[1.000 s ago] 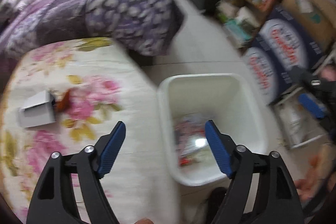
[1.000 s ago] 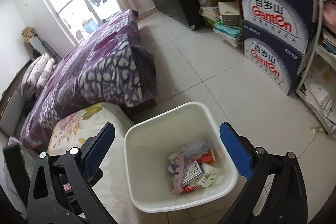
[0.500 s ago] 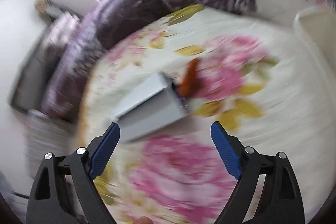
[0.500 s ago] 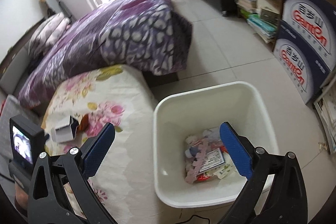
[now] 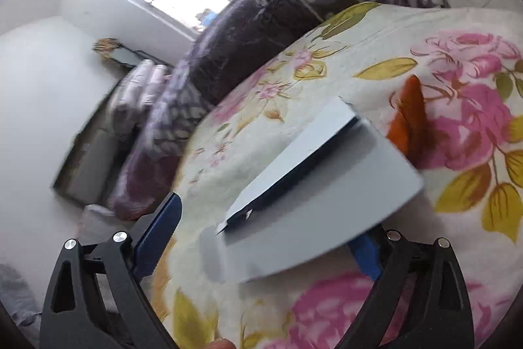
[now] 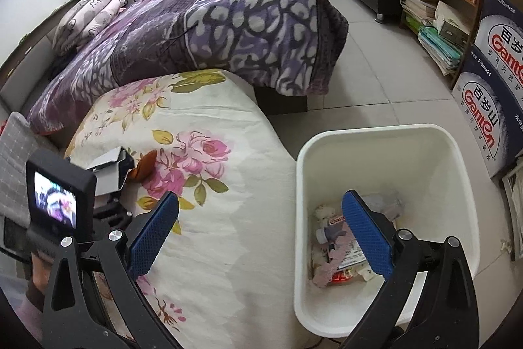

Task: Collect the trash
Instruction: 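Grasp the white card box with the left gripper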

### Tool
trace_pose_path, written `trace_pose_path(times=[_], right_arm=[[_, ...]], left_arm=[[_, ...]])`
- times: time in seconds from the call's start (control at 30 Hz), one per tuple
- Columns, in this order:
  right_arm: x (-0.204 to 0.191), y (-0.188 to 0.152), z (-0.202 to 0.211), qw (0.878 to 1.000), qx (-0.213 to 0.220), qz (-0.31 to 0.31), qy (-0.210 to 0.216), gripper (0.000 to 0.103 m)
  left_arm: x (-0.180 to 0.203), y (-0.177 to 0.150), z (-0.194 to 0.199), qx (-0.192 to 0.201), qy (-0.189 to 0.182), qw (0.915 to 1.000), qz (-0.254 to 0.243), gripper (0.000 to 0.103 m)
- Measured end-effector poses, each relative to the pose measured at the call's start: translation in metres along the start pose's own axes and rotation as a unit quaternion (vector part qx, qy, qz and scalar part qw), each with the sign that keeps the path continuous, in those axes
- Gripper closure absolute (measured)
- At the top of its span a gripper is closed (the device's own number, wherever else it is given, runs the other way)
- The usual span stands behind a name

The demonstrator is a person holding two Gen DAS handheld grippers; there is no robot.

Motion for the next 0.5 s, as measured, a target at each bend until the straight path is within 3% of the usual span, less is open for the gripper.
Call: trace_pose_path(times=[0.07,0.17,0.2,0.3,0.37,0.5], right_arm=[[-0.003,0.0,-0.005,1.0,-0.004,0.003,-0.001,0.007],[-0.01,-0.002,-0.018,1.0,-0.019,0.008,0.0,0.007],[-0.014,-0.002,-0.025,1.0,-0.024,0.008,0.005,0.007],[-0.029,-0.002,-0.04,0.999,-0.037,0.017,0.015,0.007],[-0.044,-0.003,-0.051,0.999,-0.044,0.024,0.021,0.007],[-0.078,-0.002,-0.083,0.997,-0.062,0.009,0.044,0.007]], left_arm=[[-0.005,-0.001,-0.012,-0.004,-0.036,0.9992,0.014,0.013],[-0.012,-0.004,-0.029,-0.022,-0.105,0.9927,0.055,0.041],[-0.017,-0.005,-0.036,-0.036,-0.125,0.9885,0.078,0.055],[-0.032,-0.014,-0.053,-0.066,-0.171,0.972,0.147,0.074],[-0.045,-0.018,-0.062,-0.075,-0.198,0.9581,0.193,0.076],[-0.062,-0.023,-0.073,-0.089,-0.214,0.9415,0.245,0.081]])
Point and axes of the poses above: each gripper's, at about its wrist camera, not at the fingertips, and z roughly against the way its jaws point, x to its right, y to its top, the point moved 7 cm from there along -z, roughly the way its jaws point, and after that the axes turned 4 degrees about y, right-handed, at the moved point
